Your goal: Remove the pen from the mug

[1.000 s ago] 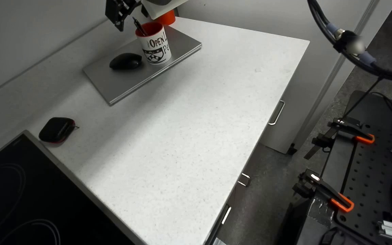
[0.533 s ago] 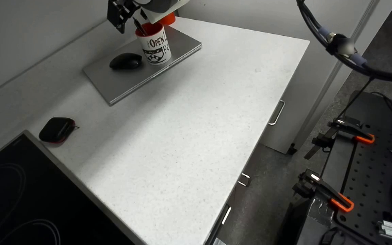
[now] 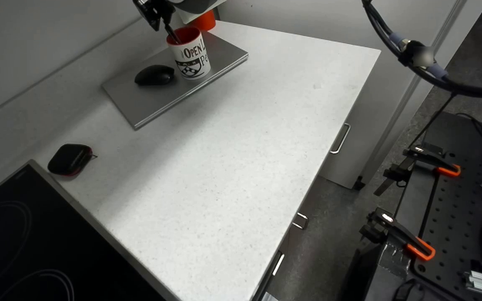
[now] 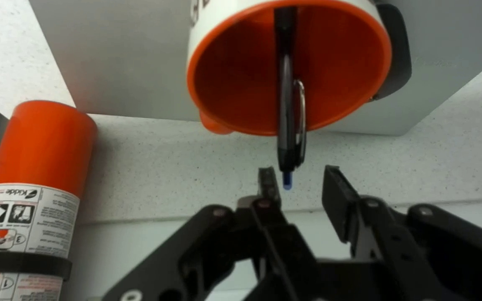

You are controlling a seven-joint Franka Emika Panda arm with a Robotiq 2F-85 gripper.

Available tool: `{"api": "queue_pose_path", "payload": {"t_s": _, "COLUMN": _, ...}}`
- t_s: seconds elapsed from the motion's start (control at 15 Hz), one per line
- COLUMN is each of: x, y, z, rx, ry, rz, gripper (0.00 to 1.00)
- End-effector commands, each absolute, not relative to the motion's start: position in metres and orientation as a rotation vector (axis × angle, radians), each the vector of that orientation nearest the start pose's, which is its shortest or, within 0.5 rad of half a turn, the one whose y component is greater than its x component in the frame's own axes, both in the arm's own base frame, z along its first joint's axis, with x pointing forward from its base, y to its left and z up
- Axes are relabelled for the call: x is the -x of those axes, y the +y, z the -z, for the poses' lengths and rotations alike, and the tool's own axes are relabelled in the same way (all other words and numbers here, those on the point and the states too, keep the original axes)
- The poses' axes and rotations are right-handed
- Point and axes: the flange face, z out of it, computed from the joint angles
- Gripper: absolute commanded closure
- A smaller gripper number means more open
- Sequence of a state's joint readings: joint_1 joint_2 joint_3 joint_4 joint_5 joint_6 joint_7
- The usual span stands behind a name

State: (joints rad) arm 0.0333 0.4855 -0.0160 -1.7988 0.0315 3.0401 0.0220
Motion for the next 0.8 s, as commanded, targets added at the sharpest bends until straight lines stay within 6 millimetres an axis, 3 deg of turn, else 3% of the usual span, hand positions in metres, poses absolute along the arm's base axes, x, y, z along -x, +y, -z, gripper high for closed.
{"api": "queue_pose_path", "payload": {"t_s": 0.0, "x": -0.707, "y": 0.005, "z": -0.369, "rx": 2.875, "ry": 0.064, "rz": 1.207, "gripper": 0.94}}
{"api": "queue_pose_path", "payload": {"t_s": 0.07, "x": -0.707, "y": 0.004, "z": -0.368, "rx": 2.876, "ry": 0.069, "rz": 1.202, "gripper": 1.0}}
{"api": "queue_pose_path", "payload": {"t_s": 0.4, "x": -0.704, "y": -0.005, "z": -0.373, "rx": 2.868, "ry": 0.098, "rz": 1.219, "gripper": 0.99}}
{"api": "queue_pose_path", "payload": {"t_s": 0.73, "x": -0.688, "y": -0.009, "z": -0.406, "rx": 2.814, "ry": 0.093, "rz": 1.376, "gripper": 0.99}}
